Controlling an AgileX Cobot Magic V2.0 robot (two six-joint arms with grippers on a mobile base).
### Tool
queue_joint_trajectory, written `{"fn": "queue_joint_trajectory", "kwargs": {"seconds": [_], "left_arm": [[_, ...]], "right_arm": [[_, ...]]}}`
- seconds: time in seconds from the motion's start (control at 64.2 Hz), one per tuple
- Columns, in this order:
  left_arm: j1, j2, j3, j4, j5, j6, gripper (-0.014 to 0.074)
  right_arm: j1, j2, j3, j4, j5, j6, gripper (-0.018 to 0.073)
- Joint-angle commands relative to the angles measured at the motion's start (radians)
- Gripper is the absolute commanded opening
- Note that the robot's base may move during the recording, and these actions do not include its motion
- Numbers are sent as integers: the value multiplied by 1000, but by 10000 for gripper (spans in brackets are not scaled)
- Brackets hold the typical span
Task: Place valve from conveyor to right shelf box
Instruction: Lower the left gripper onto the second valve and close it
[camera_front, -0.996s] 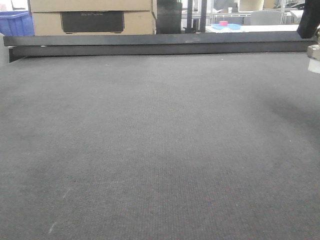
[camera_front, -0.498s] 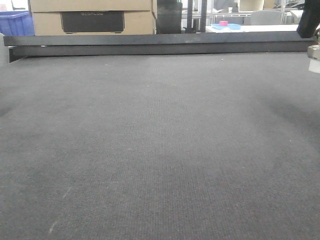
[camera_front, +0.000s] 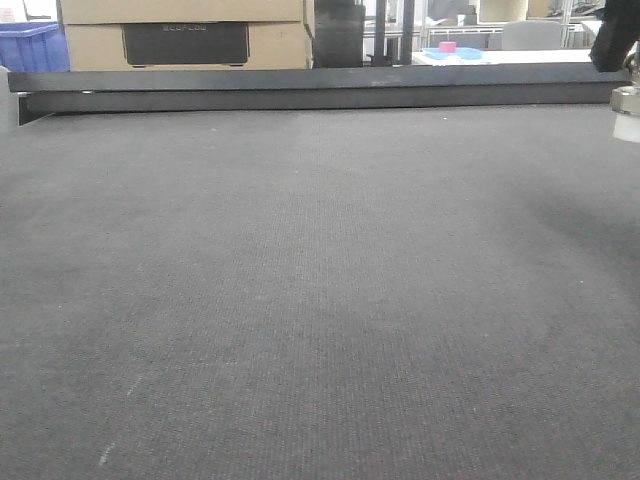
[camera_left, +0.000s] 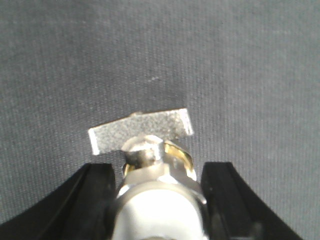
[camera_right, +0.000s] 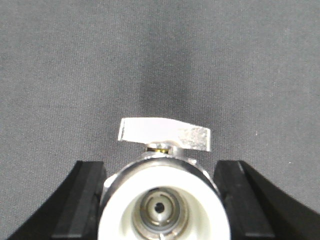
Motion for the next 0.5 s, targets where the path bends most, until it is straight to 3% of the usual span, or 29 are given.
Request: {"fn": "queue_joint_trajectory", "kwargs": {"seconds": [0.0, 0.187, 0.482], "left_arm": [[3, -6, -13, -5, -1, -2, -110], [-8, -42, -14, -15, 56, -2, -111], [-80, -280, -14, -19, 54, -4, -111]], "right_arm": [[1, -20, -3, -11, -41, 2, -159], [1, -32, -5, -11, -42, 2, -159], [1, -136, -5, -11, -35, 2, -159]]}}
